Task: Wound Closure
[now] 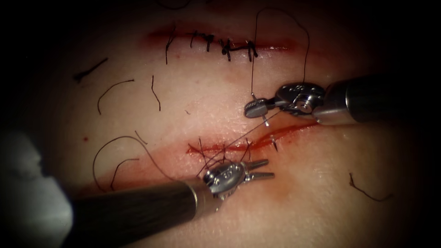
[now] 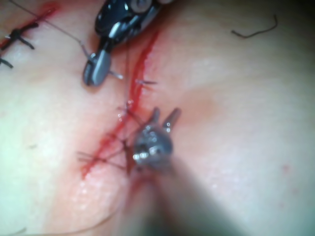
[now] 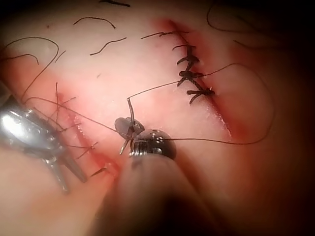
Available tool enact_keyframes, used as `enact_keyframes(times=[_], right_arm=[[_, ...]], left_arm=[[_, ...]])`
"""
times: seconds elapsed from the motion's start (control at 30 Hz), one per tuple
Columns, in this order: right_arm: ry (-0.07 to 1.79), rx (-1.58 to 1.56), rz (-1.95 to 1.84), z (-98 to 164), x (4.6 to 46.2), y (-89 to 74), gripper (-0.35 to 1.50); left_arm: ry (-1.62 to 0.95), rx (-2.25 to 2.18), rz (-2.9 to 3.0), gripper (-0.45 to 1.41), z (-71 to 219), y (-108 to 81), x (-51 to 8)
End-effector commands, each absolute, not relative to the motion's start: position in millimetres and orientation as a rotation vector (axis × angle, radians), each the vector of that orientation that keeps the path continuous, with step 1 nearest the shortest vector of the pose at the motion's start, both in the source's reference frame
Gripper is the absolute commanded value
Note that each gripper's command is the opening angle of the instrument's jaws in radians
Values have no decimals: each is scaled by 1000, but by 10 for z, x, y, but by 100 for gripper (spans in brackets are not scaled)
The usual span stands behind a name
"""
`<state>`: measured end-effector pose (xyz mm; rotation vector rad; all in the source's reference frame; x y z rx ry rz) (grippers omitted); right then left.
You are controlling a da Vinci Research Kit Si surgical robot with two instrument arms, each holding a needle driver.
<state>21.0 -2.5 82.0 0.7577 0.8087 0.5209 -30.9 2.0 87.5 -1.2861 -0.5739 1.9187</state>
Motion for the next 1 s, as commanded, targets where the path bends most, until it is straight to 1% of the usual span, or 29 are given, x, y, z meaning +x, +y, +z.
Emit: enact_keyframes(times=[0.03, 0.4, 0.73, 1.0], right_arm=[[806, 777, 531, 826, 216, -31, -35], [702, 855, 612, 827, 206, -47, -35], [697, 874, 603, 819, 190, -74, -35], [730, 878, 599, 810, 190, -95, -35]], left_arm=[[-578, -1286, 1918, 34, 881, 16, -315], [-580, -1280, 1917, 34, 883, 14, -316], [-579, -1280, 1917, 32, 883, 14, -316], [-579, -1280, 1917, 32, 883, 13, -317]])
